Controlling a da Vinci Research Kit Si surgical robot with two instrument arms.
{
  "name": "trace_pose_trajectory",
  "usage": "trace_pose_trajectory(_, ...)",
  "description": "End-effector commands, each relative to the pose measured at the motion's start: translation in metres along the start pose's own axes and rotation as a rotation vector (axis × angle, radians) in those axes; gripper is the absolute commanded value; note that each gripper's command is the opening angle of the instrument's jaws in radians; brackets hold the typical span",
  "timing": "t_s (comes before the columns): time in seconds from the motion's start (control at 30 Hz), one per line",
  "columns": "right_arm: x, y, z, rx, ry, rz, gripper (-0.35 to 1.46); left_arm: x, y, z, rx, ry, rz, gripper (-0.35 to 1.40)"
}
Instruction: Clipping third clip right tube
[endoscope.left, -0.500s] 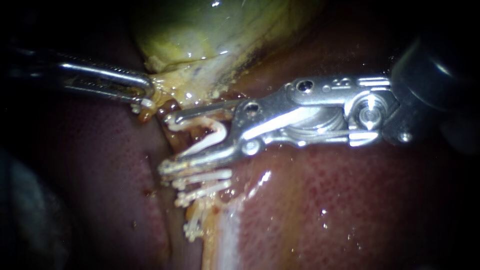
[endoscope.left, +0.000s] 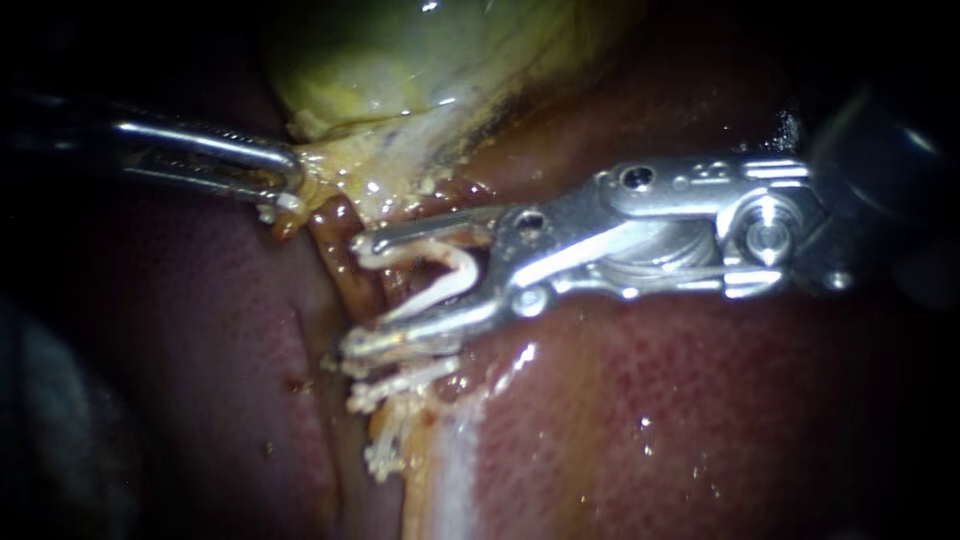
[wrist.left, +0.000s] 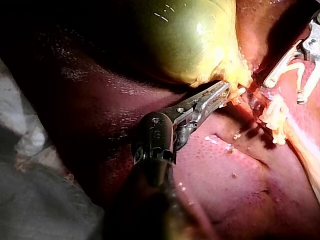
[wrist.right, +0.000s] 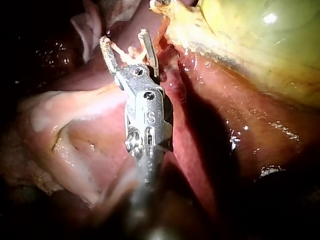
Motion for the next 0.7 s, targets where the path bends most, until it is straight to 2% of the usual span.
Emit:
trace_pose_trajectory(0.03, -0.0001, 0.0, -0.0002, 0.002, 0.0, -0.001, 0.46, 0.0, 0.0, -0.0001, -0.003, -0.001, 0.0, -0.35)
trace_pose_trajectory(0.17, -0.0005, 0.0001, -0.0011, 0.007, 0.001, -0.002, 0.46, 0.0, 0.0, -0.0002, -0.004, -0.001, 0.0, -0.35)
trace_pose_trajectory(0.4, -0.0022, 0.0012, -0.0022, 0.009, -0.005, 0.002, 0.46, 0.0, 0.0001, -0.0006, -0.003, -0.001, 0.0, -0.35)
trace_pose_trajectory(0.7, -0.0041, 0.0023, -0.002, 0.003, -0.021, 0.022, 0.46, 0.0002, 0.0004, -0.001, -0.001, 0.0, -0.002, -0.35)
